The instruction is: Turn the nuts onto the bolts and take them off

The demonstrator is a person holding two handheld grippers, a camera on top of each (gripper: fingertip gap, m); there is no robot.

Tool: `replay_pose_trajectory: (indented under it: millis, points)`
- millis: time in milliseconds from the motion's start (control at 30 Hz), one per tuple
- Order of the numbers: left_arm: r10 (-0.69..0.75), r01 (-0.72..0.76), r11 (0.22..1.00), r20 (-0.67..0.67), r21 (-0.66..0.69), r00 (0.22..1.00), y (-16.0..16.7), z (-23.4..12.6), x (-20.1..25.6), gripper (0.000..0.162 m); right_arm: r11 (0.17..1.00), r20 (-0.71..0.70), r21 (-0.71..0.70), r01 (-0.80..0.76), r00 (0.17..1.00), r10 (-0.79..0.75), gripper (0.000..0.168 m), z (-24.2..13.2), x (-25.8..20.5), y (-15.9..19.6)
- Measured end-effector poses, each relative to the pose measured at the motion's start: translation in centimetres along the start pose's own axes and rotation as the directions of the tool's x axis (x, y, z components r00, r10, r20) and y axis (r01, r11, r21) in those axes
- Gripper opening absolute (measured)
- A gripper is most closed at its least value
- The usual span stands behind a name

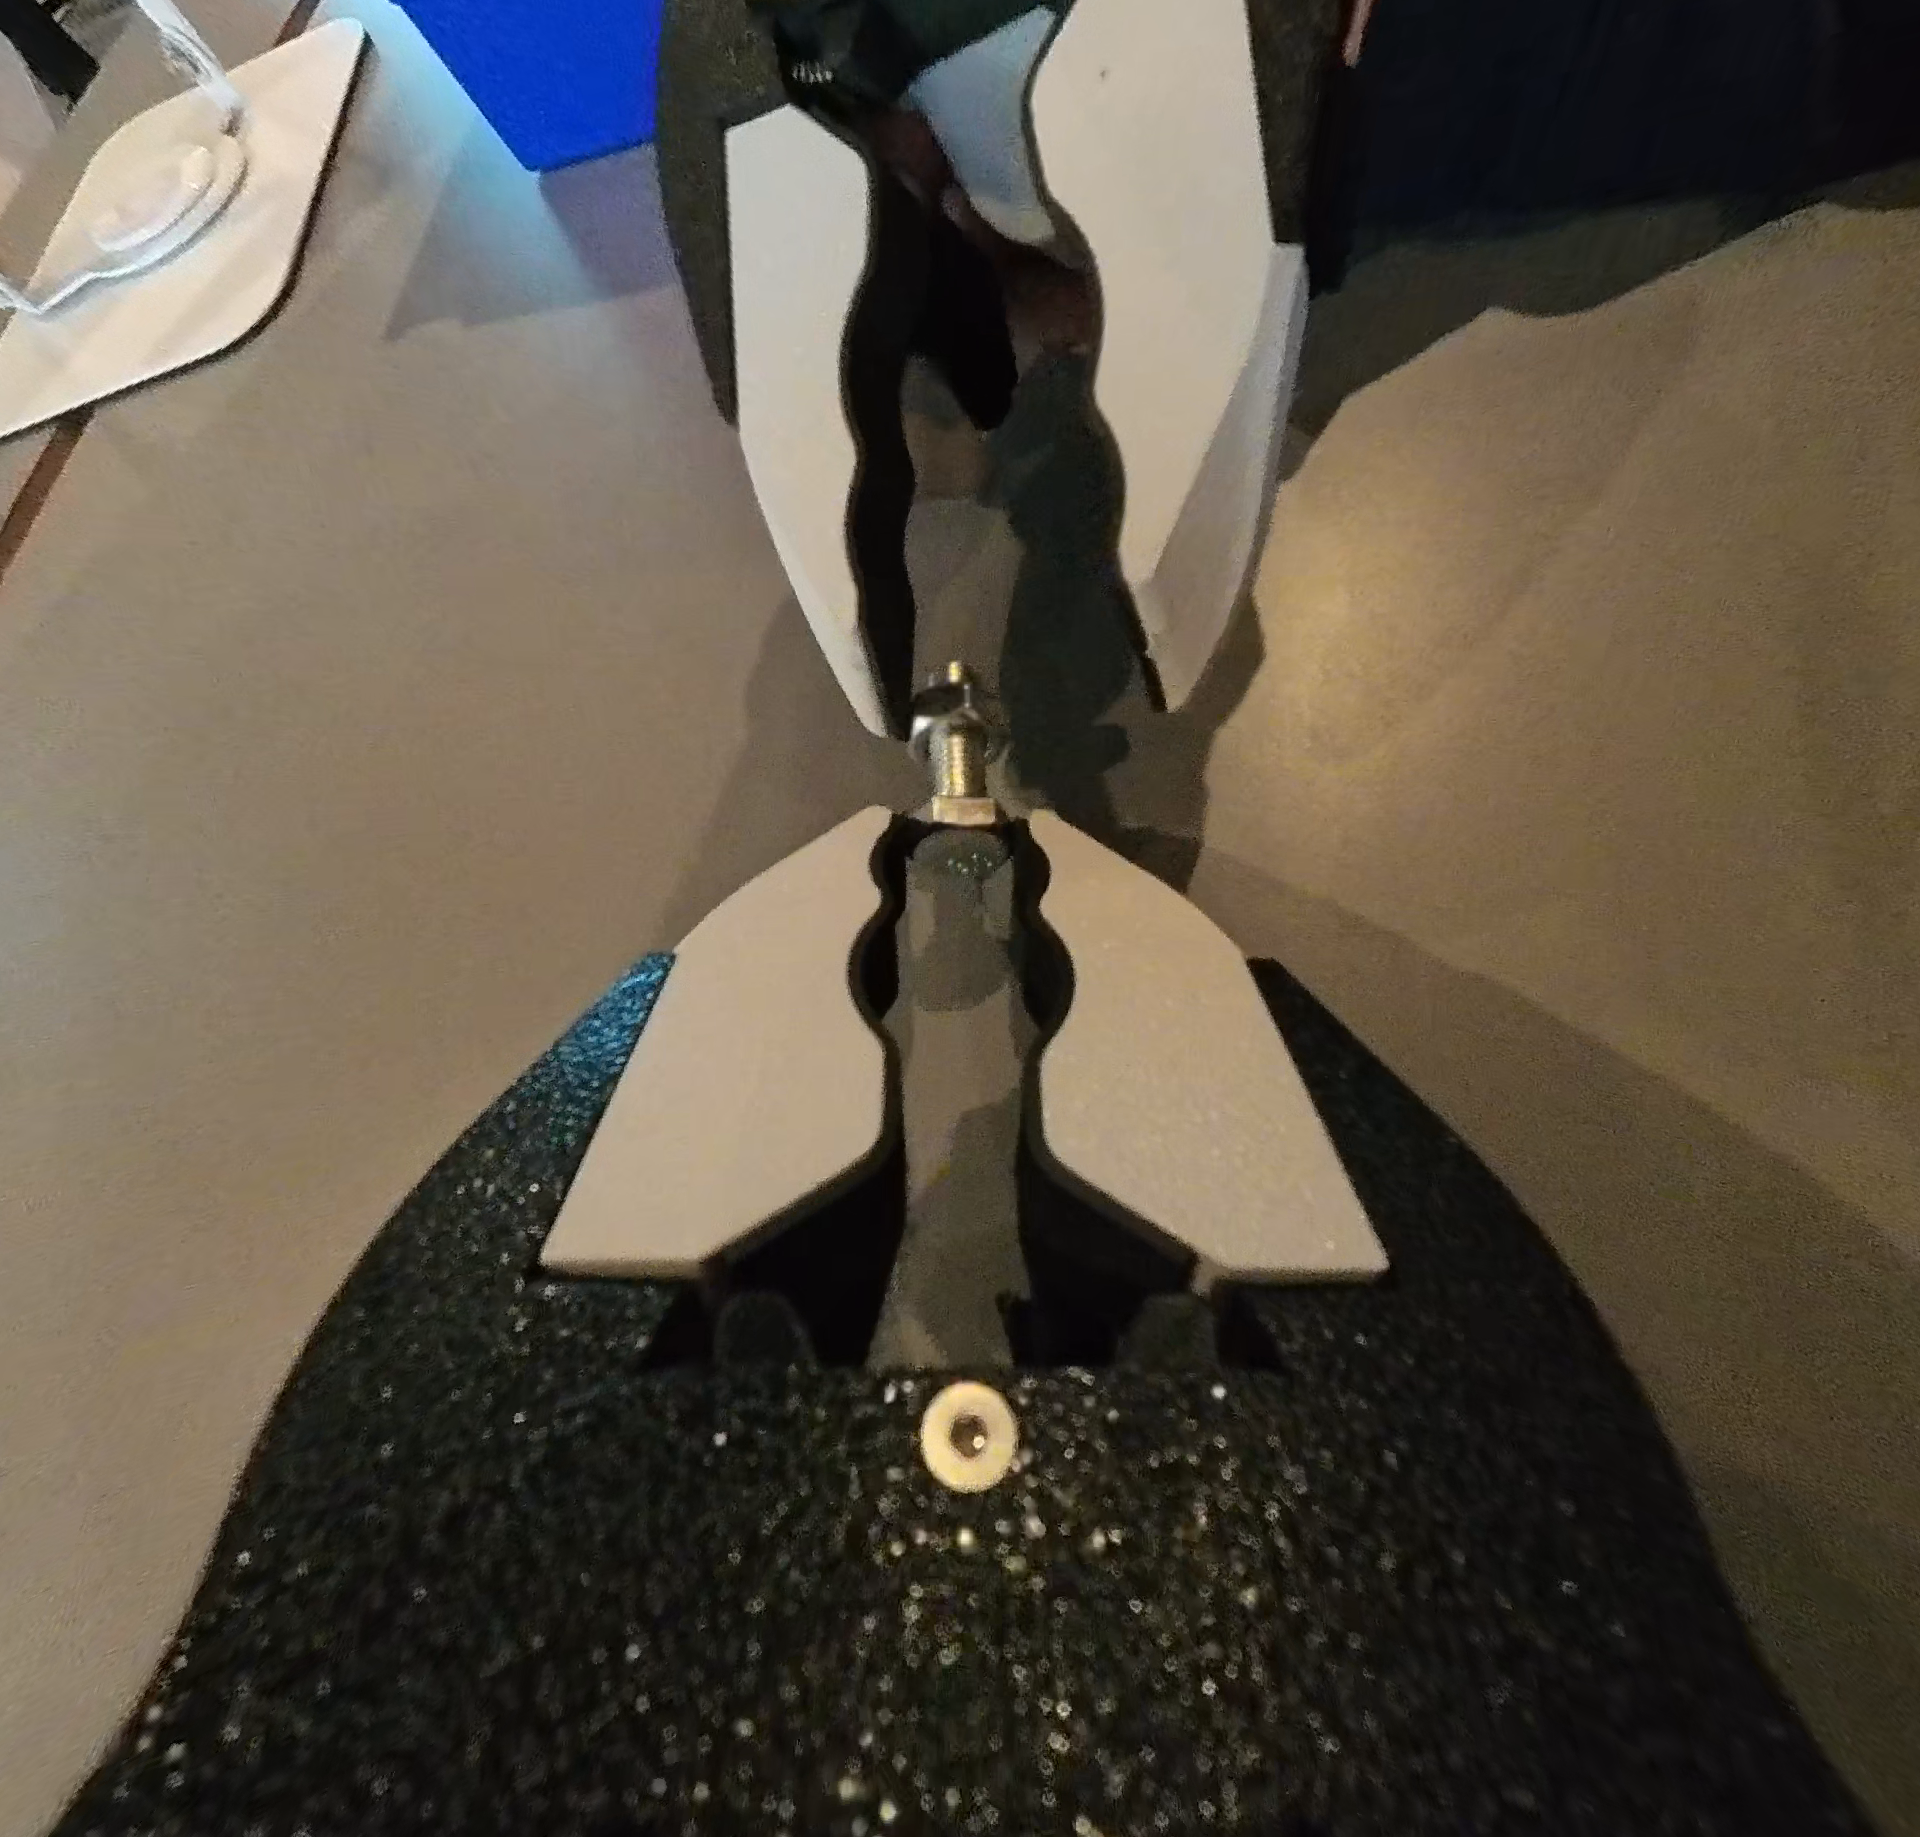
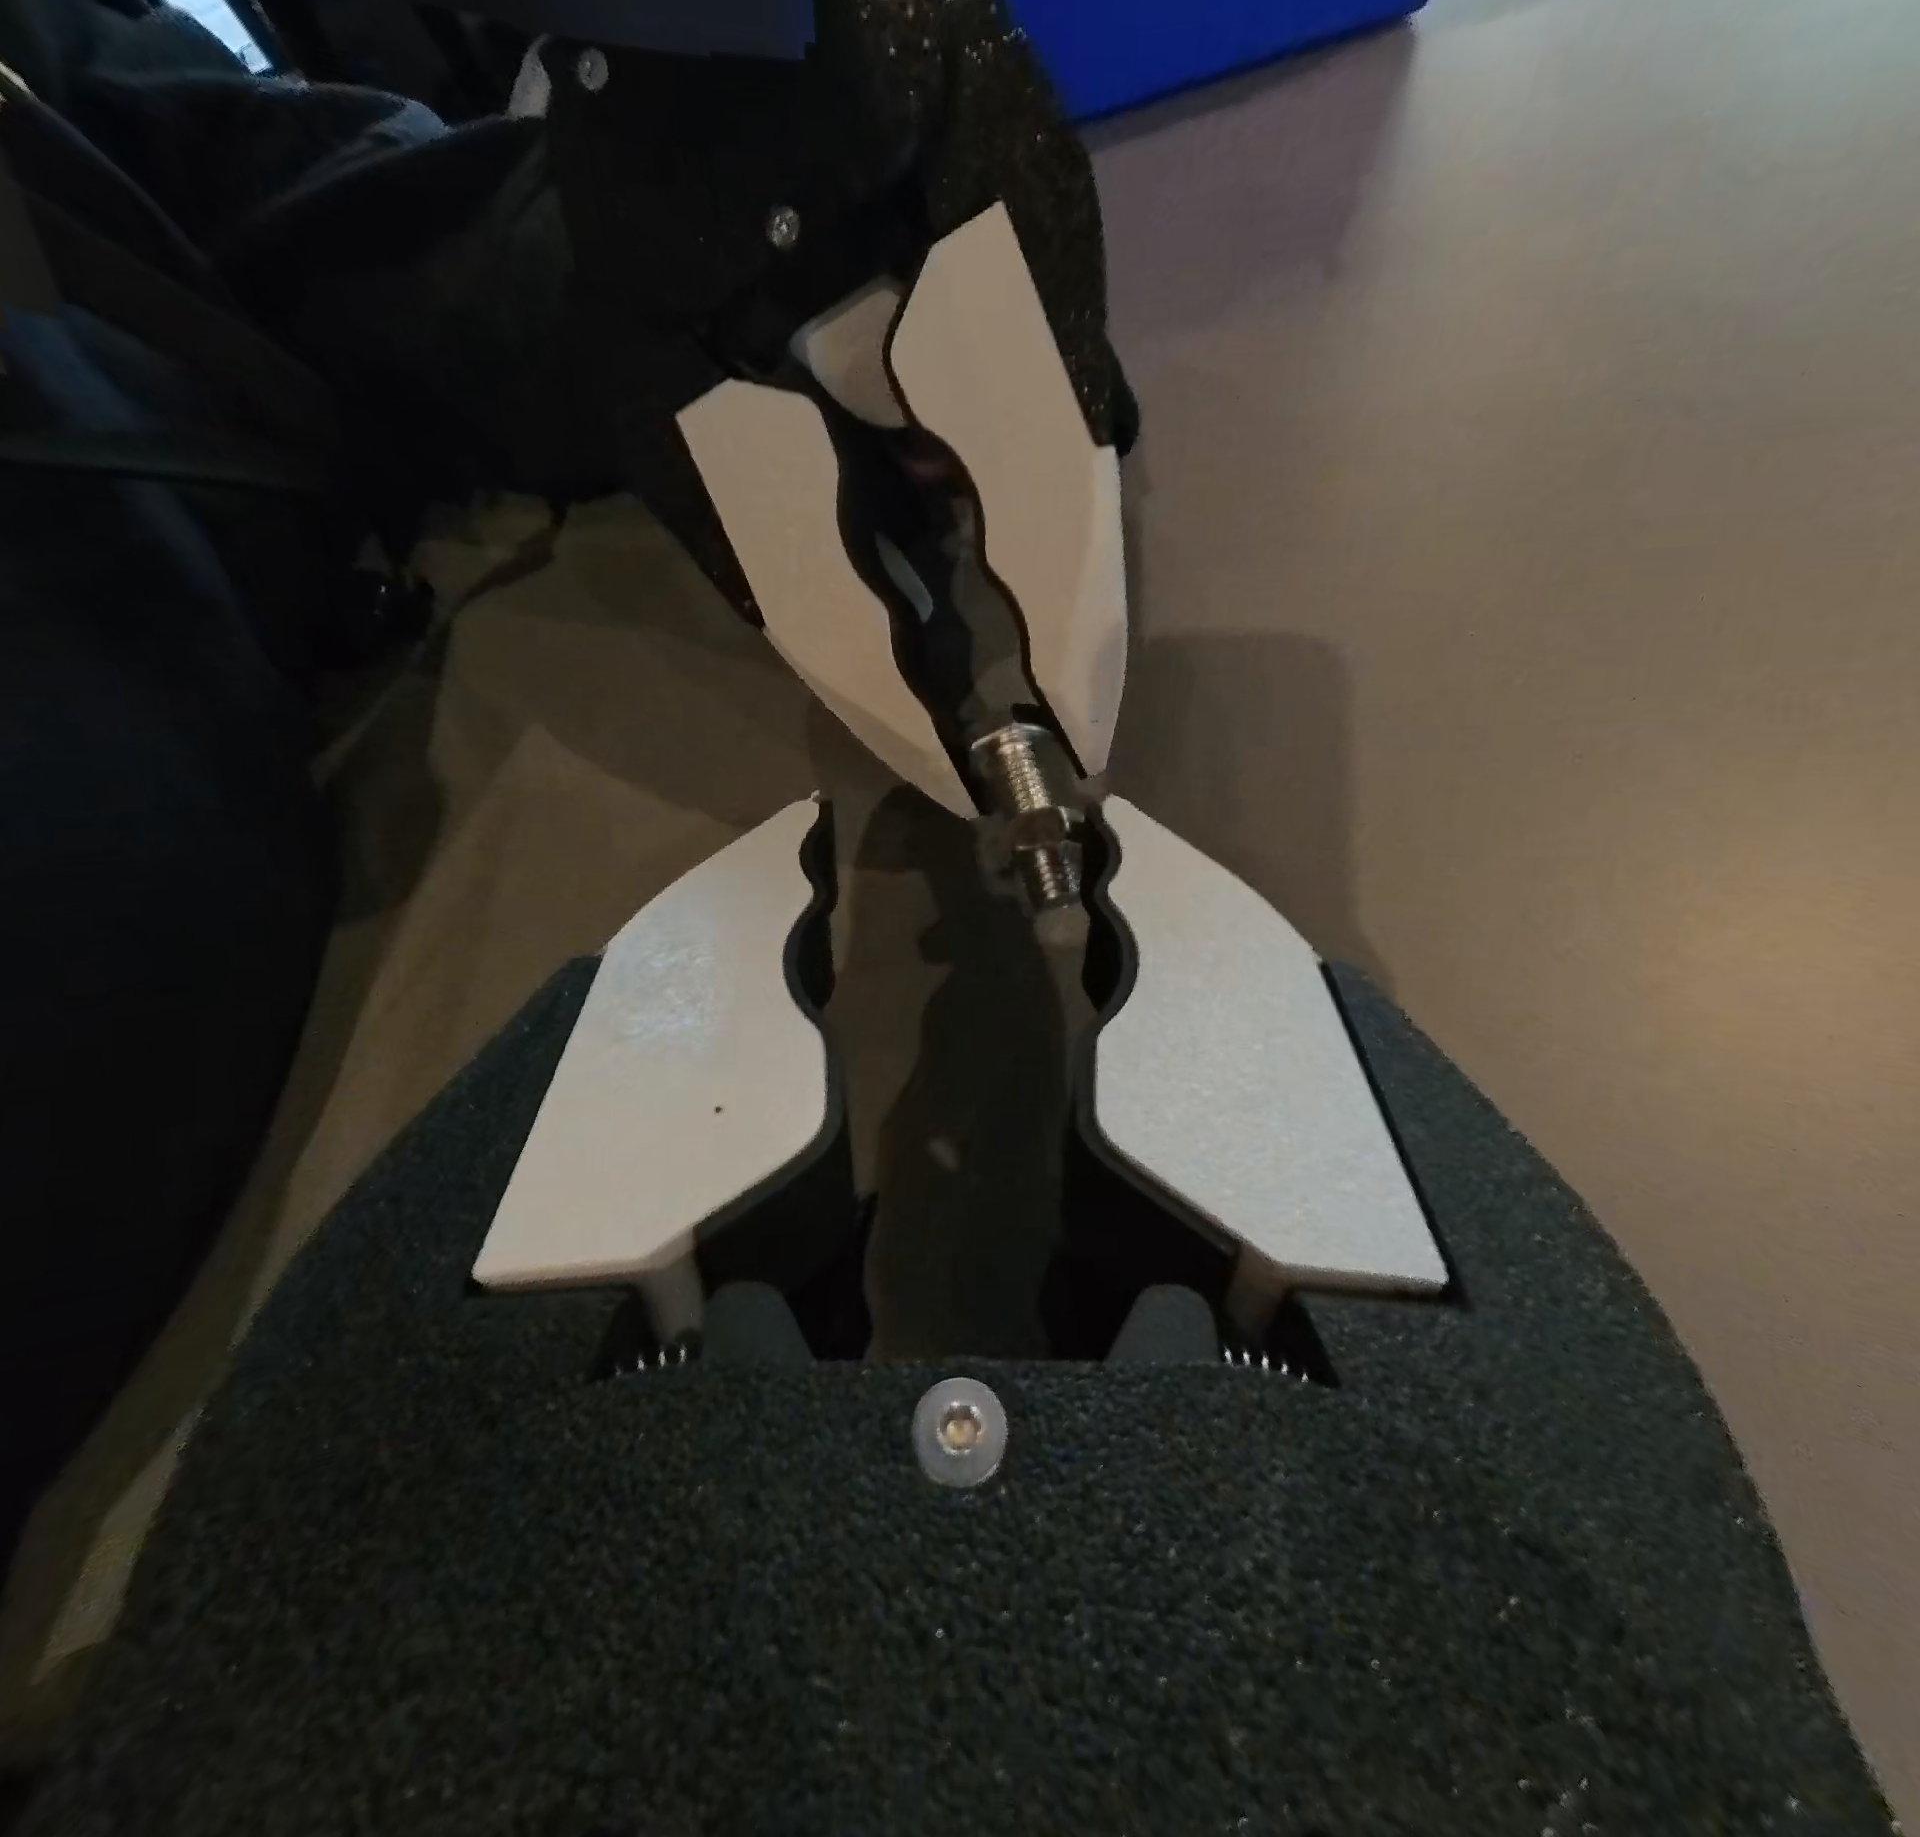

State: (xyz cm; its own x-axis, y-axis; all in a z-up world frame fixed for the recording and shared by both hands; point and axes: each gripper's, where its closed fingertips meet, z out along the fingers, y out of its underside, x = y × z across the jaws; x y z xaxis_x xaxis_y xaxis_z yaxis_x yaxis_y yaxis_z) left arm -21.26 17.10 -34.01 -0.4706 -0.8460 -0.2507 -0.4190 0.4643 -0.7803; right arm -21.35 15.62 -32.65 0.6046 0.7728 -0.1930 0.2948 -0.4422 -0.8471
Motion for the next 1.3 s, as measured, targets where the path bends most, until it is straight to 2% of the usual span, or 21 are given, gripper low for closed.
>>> replay_pose_trajectory:
  millis: [200,333,433,600,733,867,1100,1167,1233,1300]
  points:
    - [-0.007,0.008,1.000,-0.021,0.027,1.000,-0.3,-0.2,0.1,0.019,0.996,-0.017,-0.004,0.090,0.996,-0.090,0.045,-0.4,-0.5,-0.1]
    - [-0.013,0.013,1.000,-0.017,0.024,1.000,-0.3,-0.2,0.0,0.019,0.990,0.049,0.006,0.140,0.989,-0.140,0.029,-0.3,-2.2,-0.6]
    - [-0.030,0.031,0.999,-0.018,0.044,0.999,-0.5,-0.4,-0.1,0.019,0.984,-0.027,-0.014,0.180,0.983,-0.181,0.032,-0.2,-1.4,-0.5]
    - [-0.034,0.036,0.997,-0.026,0.067,0.999,-0.8,-0.6,-0.1,0.019,0.983,-0.109,0.022,0.180,0.978,-0.177,0.052,-0.5,-0.3,-1.3]
    - [-0.019,0.022,0.996,-0.035,0.087,0.999,-1.0,-0.8,0.1,0.019,0.991,-0.079,-0.031,0.133,0.988,-0.135,0.062,0.5,-0.3,-0.2]
    - [-0.021,0.023,0.996,-0.032,0.081,0.999,-1.0,-0.7,0.1,0.019,0.983,-0.056,-0.090,0.160,0.985,-0.166,0.062,1.3,-0.8,0.5]
    - [-0.037,0.039,0.996,-0.030,0.079,0.999,-1.0,-0.7,-0.1,0.019,0.956,-0.097,-0.075,0.282,0.953,-0.289,0.063,0.5,-1.1,-0.4]
    - [-0.039,0.041,0.997,-0.024,0.071,0.999,-0.9,-0.6,-0.2,0.019,0.946,-0.097,-0.063,0.319,0.941,-0.324,0.059,0.2,-1.5,-0.7]
    - [-0.046,0.047,0.997,-0.013,0.069,0.999,-0.8,-0.6,-0.4,0.019,0.939,-0.070,-0.039,0.341,0.937,-0.343,0.045,-0.1,-2.2,-1.1]
    - [-0.046,0.047,0.996,-0.012,0.073,0.999,-0.9,-0.6,-0.4,0.019,0.940,-0.132,-0.030,0.340,0.931,-0.341,0.051,-0.3,-1.5,-1.6]
